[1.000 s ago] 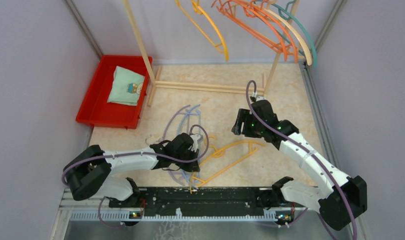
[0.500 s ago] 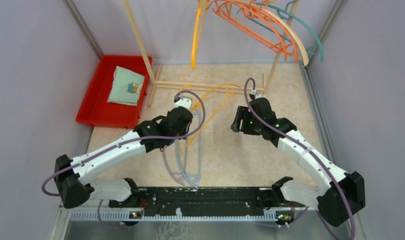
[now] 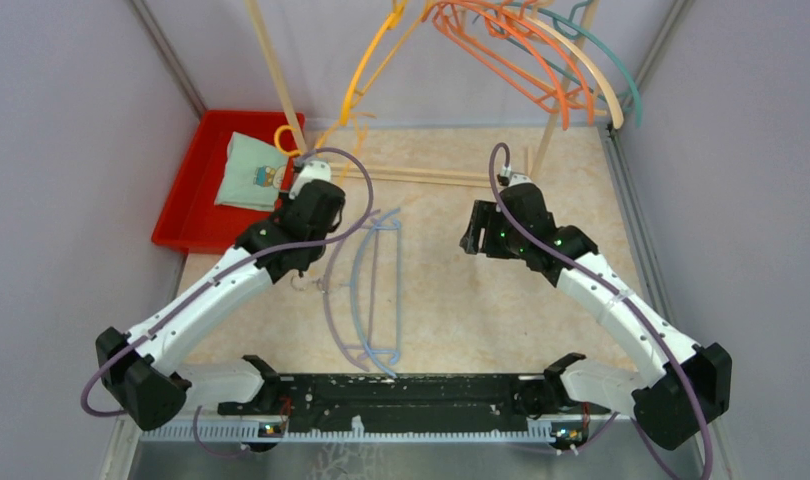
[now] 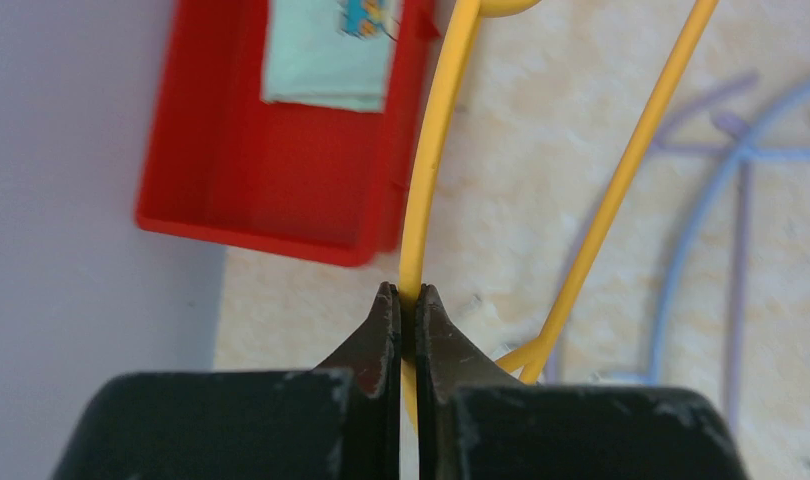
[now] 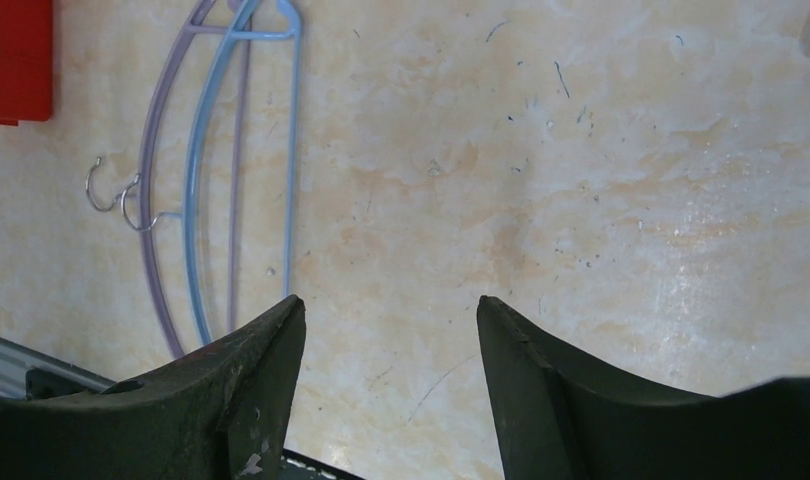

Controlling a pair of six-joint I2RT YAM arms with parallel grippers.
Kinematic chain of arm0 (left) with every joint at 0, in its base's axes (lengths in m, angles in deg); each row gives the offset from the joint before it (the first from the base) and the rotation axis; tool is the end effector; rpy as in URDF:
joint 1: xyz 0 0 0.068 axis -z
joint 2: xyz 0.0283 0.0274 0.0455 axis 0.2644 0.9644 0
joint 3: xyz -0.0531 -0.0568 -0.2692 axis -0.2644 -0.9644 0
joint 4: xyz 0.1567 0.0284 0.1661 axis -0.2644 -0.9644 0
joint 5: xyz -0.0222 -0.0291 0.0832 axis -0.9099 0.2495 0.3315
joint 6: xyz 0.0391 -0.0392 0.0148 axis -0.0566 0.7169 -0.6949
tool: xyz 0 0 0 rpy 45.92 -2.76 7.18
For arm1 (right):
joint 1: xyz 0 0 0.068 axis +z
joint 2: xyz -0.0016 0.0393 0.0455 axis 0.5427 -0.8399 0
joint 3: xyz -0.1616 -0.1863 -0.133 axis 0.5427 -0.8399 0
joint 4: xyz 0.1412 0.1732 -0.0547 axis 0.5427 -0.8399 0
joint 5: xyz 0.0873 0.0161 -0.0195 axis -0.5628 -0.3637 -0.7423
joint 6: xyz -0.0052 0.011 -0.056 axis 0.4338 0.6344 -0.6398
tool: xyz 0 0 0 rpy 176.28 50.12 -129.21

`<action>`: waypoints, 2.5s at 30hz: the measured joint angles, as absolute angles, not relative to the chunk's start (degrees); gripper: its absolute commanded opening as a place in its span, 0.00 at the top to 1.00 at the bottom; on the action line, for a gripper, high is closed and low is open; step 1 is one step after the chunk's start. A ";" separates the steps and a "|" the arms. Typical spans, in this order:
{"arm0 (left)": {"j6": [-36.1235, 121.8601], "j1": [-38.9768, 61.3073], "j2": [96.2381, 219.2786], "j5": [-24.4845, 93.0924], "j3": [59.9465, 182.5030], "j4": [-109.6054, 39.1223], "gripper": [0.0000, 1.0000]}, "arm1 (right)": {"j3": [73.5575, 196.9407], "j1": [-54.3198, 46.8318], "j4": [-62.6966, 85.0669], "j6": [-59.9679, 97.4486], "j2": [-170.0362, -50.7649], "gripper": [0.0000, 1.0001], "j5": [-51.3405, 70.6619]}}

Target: Organize the hangers

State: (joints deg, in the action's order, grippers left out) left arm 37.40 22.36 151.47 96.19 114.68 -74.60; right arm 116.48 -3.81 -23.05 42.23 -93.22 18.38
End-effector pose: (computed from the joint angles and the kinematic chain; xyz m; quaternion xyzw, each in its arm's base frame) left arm 0.1878 -0.1038 0.3504 0.0399 0.8318 0.2417 0.4980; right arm 0.1775 0.0979 0.3147 0.0138 0.9129 0.1945 0.3585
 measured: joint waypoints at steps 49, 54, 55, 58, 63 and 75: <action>-9.99 18.21 186.38 93.74 162.35 -40.70 1.00 | 116.69 -8.14 -20.75 39.87 -93.94 0.36 14.58; -8.02 18.21 188.52 92.19 163.68 -43.69 1.00 | 116.69 -8.84 -20.86 39.41 -93.83 0.36 14.54; -7.52 18.21 188.87 91.97 163.99 -43.76 1.00 | 116.69 -8.99 -20.86 39.35 -93.81 0.36 14.47; -5.99 18.21 189.51 91.08 165.08 -44.68 1.00 | 116.69 -9.19 -20.93 39.10 -93.81 0.36 14.43; -2.95 18.69 189.55 88.91 165.87 -46.91 1.00 | 116.69 -9.54 -20.93 38.93 -93.72 0.36 14.32; -0.11 25.59 190.97 83.51 166.18 -46.21 1.00 | 116.61 -9.76 -20.84 38.95 -93.66 0.36 14.01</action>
State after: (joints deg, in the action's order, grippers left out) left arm -0.11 25.59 190.97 83.51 166.18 -46.21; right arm 116.61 -9.76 -20.84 38.95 -93.66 14.01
